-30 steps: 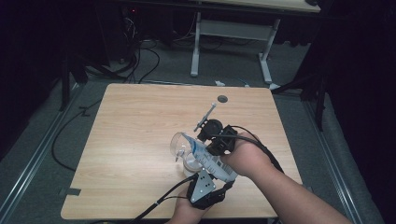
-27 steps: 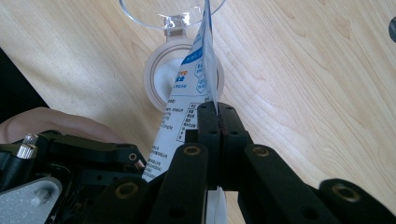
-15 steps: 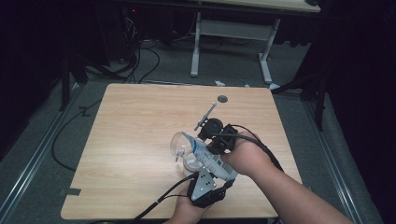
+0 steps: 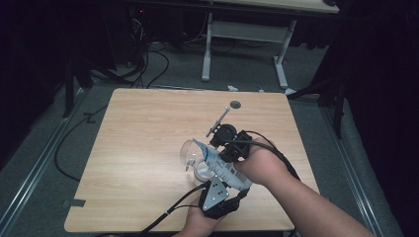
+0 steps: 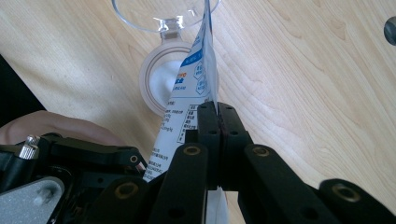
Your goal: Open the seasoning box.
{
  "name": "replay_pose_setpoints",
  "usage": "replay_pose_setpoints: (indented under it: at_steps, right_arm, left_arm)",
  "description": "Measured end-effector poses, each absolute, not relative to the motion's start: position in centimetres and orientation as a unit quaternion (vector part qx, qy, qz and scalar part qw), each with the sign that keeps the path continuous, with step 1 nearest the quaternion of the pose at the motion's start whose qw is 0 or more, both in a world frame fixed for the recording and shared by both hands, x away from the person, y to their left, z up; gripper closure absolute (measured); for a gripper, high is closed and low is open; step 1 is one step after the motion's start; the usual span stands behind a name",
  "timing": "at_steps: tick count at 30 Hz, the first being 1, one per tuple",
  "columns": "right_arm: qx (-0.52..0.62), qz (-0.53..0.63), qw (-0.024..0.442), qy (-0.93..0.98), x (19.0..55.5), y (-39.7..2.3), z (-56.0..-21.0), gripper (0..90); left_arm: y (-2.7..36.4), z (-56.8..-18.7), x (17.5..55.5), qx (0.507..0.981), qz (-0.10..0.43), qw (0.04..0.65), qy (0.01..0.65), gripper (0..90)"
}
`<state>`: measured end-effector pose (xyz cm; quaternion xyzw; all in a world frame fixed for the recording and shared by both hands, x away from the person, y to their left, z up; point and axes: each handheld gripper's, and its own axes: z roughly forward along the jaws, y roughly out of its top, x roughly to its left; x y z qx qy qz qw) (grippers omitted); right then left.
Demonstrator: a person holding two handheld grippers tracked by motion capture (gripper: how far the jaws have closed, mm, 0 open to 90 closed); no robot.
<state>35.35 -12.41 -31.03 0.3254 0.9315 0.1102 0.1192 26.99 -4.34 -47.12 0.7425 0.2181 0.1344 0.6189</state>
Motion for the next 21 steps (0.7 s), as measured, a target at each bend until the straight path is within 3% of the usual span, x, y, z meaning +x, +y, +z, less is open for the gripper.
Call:
replay_pose_setpoints:
  at_steps: [21]
  right_arm:
    - [0.324, 0.109, 0.121, 0.932, 35.42, -11.94, -30.59, 90.0]
  left_arm:
    - [-4.32, -46.81, 27.02, 0.733, 0.133, 0.628, 0.224, 59.4]
